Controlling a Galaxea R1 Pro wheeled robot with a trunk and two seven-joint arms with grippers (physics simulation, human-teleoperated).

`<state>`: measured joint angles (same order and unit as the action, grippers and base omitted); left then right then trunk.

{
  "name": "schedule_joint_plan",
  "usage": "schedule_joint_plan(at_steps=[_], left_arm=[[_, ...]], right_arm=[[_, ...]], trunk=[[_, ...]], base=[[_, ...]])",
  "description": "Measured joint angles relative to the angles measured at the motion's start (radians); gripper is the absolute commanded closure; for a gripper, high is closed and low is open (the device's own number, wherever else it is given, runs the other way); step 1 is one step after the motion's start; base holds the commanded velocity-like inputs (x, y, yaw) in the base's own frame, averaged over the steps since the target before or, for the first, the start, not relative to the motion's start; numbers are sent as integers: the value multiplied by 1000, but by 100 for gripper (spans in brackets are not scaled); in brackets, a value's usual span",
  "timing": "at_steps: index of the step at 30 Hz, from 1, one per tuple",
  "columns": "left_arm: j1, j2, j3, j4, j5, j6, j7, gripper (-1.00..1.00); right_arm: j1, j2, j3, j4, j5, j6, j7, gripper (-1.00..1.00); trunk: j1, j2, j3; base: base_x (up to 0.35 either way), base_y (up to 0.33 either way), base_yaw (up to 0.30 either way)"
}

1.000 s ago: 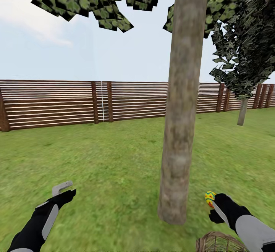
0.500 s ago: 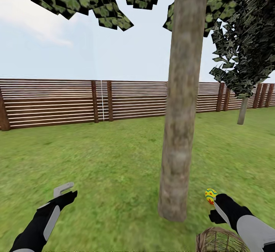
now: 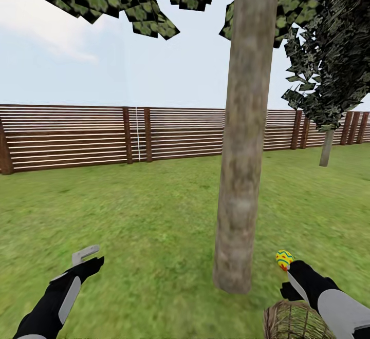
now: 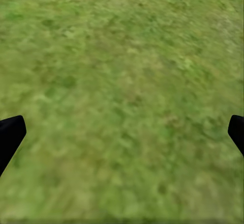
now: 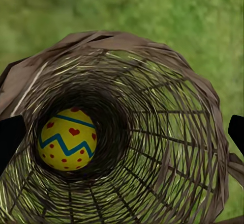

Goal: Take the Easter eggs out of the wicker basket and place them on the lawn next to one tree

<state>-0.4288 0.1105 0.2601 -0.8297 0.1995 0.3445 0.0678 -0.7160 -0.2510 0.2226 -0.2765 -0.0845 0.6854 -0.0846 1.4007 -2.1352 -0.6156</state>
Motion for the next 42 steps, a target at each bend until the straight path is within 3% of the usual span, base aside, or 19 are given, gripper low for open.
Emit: schedule_joint_plan(at_steps=[37, 42], left_arm=[[0, 0, 0, 2, 0, -1, 0, -100], [0, -1, -1, 0, 0, -5, 0, -100]], right_arm=[[0, 6, 0, 0, 0, -2, 0, -100], [0, 4, 0, 1, 0, -13, 2, -100]], trunk=[[142, -259, -116], [142, -259, -116]], base=[[0, 0, 0], [0, 0, 0]])
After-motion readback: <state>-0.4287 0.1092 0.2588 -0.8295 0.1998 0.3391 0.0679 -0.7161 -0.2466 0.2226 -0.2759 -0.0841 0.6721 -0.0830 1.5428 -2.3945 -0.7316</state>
